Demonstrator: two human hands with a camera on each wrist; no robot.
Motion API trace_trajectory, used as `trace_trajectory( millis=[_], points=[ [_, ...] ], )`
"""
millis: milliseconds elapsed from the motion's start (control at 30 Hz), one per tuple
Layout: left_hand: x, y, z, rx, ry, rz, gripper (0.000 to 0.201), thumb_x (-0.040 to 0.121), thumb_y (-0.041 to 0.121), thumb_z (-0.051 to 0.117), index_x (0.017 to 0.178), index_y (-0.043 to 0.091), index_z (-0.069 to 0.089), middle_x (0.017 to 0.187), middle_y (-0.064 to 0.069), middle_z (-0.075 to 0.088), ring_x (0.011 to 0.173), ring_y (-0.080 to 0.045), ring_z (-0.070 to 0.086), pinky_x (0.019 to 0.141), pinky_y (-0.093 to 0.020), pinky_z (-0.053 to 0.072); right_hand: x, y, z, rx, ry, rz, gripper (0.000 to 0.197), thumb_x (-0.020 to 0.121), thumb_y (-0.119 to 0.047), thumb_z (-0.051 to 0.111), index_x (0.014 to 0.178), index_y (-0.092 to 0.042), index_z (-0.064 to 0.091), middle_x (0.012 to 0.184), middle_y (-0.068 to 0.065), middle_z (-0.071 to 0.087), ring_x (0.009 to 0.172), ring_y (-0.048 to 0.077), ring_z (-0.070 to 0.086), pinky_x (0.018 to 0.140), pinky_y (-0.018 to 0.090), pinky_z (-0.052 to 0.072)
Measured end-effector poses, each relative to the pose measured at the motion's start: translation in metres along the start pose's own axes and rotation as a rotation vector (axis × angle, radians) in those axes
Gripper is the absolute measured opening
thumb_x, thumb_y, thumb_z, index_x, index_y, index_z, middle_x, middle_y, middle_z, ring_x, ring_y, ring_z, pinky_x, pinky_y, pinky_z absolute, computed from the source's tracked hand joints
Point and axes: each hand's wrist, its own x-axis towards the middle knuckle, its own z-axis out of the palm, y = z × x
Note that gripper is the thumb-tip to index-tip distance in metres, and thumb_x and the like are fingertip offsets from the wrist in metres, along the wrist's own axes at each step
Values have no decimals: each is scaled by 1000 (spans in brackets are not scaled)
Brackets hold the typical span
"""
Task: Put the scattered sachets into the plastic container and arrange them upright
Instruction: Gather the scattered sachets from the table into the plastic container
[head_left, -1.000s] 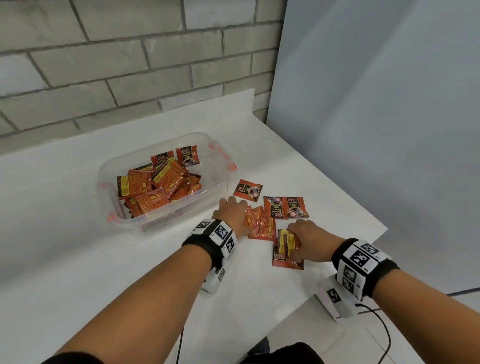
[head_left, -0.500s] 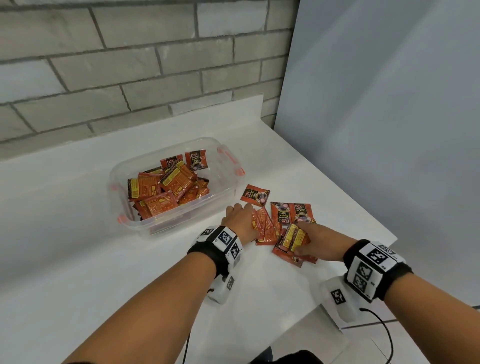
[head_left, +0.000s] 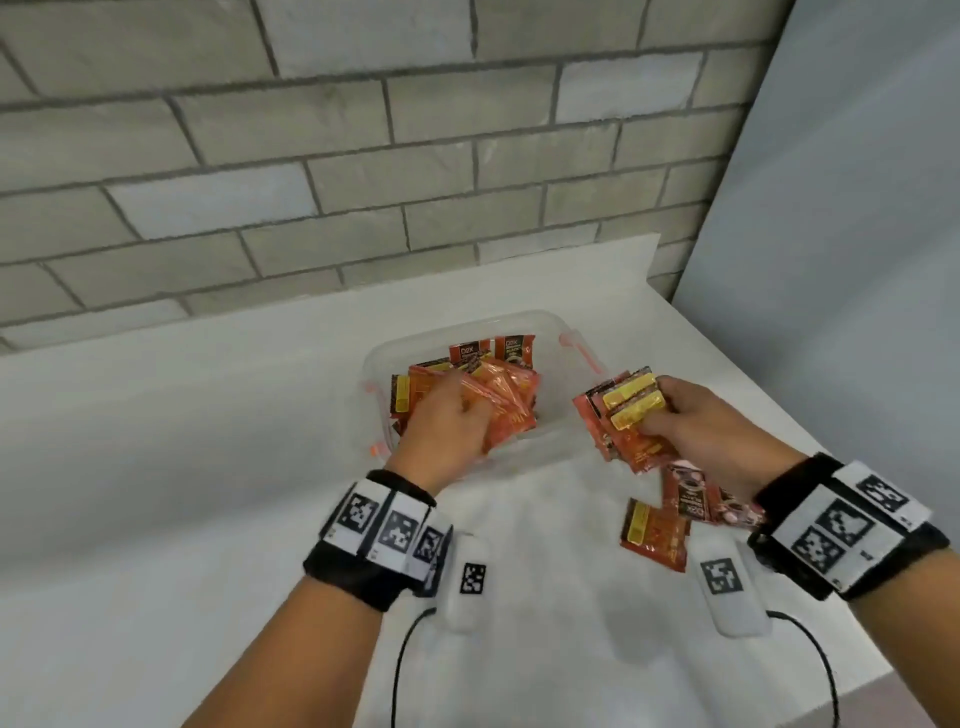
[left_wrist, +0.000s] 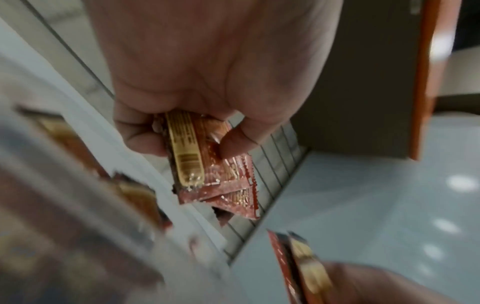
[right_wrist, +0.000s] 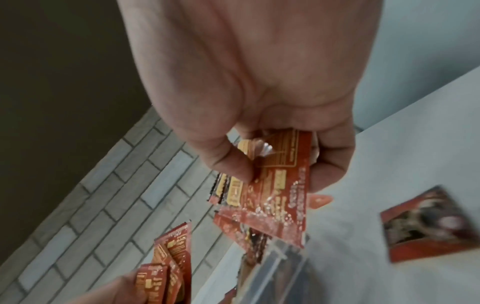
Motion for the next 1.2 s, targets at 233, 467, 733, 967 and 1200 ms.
trace_trajectory(
  millis=[233,467,733,967,1200],
  points=[
    [39,-30,-62,274,-2,-272,21,87,5,49,66,9,45,67,0,49,71,-20,50,49,-21,32,54,-63,76,-50,-93,-73,24,84,-3,63,107,-11,60,95,7,68,83,22,68,78,40,58],
    [37,-28,-36,502,-52,-287,49,94,7,48,137,-2,27,117,-18,57,104,-30,59,71,-29,43,75,-57,121,-546,0,-97,41,84,-17,67,119,-7,47,112,10,57,89,21,52,60,26,37],
    [39,-38,-26,514,-42,-205,86,89,16,65,151,7,6,149,-21,27,129,-33,43,102,-37,41,77,-42,114,-671,42,-141,42,83,-31,67,114,-9,49,106,7,60,93,24,58,70,28,43],
    [29,-25,-35,557,145,-146,57,93,29,49,144,12,30,151,-13,25,135,-34,27,106,-44,34,59,-23,75,-475,225,-317,38,87,-28,65,120,-12,55,122,11,50,108,24,52,92,30,42],
    [10,17,19,447,-45,179,31,93,26,54,122,14,56,108,-6,61,97,-21,57,75,-28,43,37,37,-15,-465,363,-163,28,88,-14,63,115,-11,58,111,11,53,91,13,46,74,15,29]
  ],
)
